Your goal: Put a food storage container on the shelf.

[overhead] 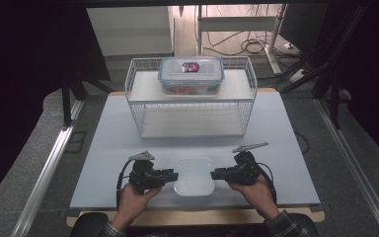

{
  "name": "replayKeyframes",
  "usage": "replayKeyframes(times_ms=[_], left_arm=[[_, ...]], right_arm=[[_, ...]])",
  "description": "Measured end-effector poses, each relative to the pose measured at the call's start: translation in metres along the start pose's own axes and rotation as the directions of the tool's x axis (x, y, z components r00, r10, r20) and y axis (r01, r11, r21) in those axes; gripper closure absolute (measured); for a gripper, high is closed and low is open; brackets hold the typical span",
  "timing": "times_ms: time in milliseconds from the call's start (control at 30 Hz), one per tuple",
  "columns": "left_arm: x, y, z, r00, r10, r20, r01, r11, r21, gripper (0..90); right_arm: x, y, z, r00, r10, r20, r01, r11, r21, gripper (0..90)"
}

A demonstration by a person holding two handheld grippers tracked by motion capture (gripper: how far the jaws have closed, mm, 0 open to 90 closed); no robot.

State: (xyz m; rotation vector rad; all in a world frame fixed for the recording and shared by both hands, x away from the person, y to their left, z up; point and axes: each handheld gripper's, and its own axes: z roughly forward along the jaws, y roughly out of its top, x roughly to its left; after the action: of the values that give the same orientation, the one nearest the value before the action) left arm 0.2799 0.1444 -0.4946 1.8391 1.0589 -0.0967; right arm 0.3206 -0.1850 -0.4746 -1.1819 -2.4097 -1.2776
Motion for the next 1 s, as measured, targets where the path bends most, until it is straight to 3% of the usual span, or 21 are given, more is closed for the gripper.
replayKeyframes(times_ms=[167,433,500,667,767,1000], left_arm=[[-0.003,-0.002,-0.005,0.9994,0.02,-0.028,-0.021,0.9988,-0.044,79.7],[-0.006,0.0,-0.008,0.9976,0.043,-0.055,-0.047,0.9963,-0.073,79.8],[-0.007,0.003,-0.011,0.9971,0.052,-0.056,-0.056,0.9949,-0.084,79.8],[-0.015,0.013,-0.023,0.9926,0.096,-0.075,-0.104,0.9876,-0.117,79.9],[-0.017,0.018,-0.026,0.9915,0.102,-0.08,-0.112,0.9854,-0.128,79.8],[-0.018,0.041,-0.036,0.9882,0.122,-0.094,-0.136,0.9768,-0.166,79.8]], right_arm=[[0.0,-0.003,-0.003,1.0,0.0,-0.005,-0.001,0.998,-0.055,79.3],[0.003,-0.003,-0.001,0.9978,-0.063,0.021,0.065,0.993,-0.098,79.2],[0.006,0.0,-0.005,0.9956,-0.089,0.028,0.092,0.988,-0.125,79.2],[0.011,0.007,-0.011,0.9911,-0.131,0.026,0.133,0.977,-0.166,79.4],[0.014,0.011,-0.013,0.9903,-0.136,0.028,0.139,0.975,-0.174,79.4],[0.023,0.035,-0.023,0.9822,-0.177,0.063,0.187,0.959,-0.215,79.3]])
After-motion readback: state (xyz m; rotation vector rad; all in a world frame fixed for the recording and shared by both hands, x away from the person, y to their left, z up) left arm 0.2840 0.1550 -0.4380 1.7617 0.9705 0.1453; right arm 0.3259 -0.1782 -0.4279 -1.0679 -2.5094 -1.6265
